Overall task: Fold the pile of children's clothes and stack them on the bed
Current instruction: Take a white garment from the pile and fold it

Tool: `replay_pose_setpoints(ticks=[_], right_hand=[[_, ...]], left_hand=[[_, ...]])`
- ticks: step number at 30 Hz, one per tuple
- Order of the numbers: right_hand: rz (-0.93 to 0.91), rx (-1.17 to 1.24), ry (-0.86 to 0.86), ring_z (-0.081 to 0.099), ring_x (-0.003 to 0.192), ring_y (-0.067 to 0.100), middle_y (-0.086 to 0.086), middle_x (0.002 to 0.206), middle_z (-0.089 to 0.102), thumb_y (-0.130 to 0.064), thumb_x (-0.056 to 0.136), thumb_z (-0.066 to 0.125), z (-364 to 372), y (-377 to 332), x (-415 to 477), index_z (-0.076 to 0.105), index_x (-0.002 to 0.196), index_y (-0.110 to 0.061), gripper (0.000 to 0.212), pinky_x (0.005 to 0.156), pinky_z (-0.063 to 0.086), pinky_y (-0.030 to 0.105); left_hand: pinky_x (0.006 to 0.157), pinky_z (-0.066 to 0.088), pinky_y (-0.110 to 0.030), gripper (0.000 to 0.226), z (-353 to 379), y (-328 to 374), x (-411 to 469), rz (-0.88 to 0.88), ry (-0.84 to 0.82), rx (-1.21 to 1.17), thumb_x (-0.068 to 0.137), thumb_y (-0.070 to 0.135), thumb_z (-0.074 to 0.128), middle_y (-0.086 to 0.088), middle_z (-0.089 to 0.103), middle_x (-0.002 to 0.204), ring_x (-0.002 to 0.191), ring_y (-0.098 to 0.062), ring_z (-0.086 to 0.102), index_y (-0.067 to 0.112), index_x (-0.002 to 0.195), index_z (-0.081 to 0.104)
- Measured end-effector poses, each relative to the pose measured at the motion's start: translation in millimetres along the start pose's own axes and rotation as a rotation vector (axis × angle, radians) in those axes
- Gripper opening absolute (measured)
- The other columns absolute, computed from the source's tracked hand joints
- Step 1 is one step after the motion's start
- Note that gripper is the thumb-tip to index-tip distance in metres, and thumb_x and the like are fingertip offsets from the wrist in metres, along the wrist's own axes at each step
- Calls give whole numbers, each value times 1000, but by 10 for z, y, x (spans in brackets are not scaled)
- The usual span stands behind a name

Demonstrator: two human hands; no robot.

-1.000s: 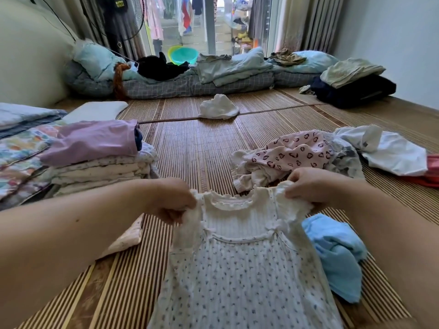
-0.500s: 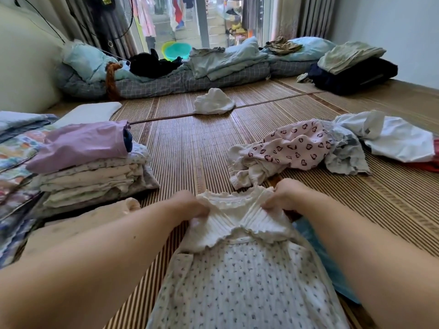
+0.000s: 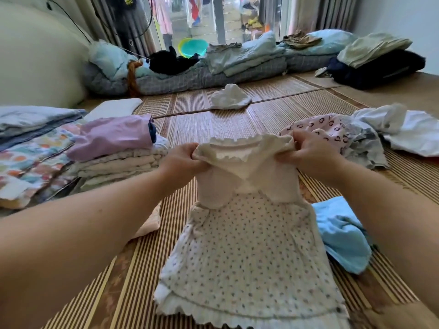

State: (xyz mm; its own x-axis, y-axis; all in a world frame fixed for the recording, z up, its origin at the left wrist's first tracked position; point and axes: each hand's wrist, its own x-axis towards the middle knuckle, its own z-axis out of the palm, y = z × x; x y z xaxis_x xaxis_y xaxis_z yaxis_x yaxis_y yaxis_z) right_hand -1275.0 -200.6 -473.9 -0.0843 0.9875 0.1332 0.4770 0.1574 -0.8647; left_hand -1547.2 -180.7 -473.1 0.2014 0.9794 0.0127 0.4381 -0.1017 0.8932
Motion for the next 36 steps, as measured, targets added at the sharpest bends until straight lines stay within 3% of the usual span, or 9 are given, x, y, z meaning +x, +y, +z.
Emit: replay_pose_setpoints(ticks=[2,4,7,13,17,20,24,30,36], right_hand=[[-79,4,-94,62,76,22,8,82,65,-4,79,72,-47,-21,-182,62,85,-7,12,75,54,44],[-153,-60,-183,53,61,2,-10,64,58,1,75,74,-46,-76,-489,58,70,-19,26,61,47,24],[-226,-373,-370,49,61,0,-14,70,57,-23,71,70,76,-4,-975,50,65,-26,21,57,42,16],[-205,-785,-756,35,94,-7,-25,104,38,-70,64,66,308,93,-1559,48,100,-38,52,73,32,10],[-75,-849,-715,42,112,6,-15,118,42,-91,62,25,358,-83,-1737,46,123,-40,81,95,40,26],[-46,-863,-702,49,114,14,-7,120,47,-86,62,2,499,-121,-1811,48,126,-35,94,98,42,32],[-17,-999,-635,38,133,20,1,138,44,-55,98,17,620,-6,-1435,52,127,-29,52,109,33,45],[155,-1138,-533,-9,148,29,1,163,0,-21,97,40,852,-9,-900,31,148,-31,53,112,-8,61],[-207,-629,-250,36,137,12,-10,145,46,-20,90,50,825,-117,-1618,49,136,-35,48,116,23,34]], left_hand=[[75,55,-33,23,-37,-18,-241,51,-88,62,78,8,73,-22,66,94,82,-23,65,-2,98,64],[67,51,-38,15,-64,-57,-524,137,-82,260,74,13,78,-7,64,76,69,-16,58,16,81,65],[62,41,-12,19,-65,-132,-979,307,-108,543,70,19,80,11,55,70,69,1,55,27,71,63],[75,35,-7,12,101,-617,-1469,342,-413,817,70,39,53,28,44,93,95,8,43,39,82,52],[92,36,-13,22,87,-655,-1526,386,-446,924,75,45,40,23,48,114,108,3,40,38,91,53],[78,29,-4,24,66,-590,-1561,362,-422,1017,86,44,41,21,49,107,99,3,41,35,104,53],[63,34,-8,17,153,-399,-1751,330,-353,1093,93,45,43,15,52,87,78,-4,48,30,98,49],[73,51,-35,31,864,-45,-2112,379,-363,1030,100,44,35,-3,62,93,83,-20,60,19,110,51],[111,32,-36,58,774,-46,-2150,315,-297,807,86,62,48,10,49,139,134,-11,34,39,138,39]])
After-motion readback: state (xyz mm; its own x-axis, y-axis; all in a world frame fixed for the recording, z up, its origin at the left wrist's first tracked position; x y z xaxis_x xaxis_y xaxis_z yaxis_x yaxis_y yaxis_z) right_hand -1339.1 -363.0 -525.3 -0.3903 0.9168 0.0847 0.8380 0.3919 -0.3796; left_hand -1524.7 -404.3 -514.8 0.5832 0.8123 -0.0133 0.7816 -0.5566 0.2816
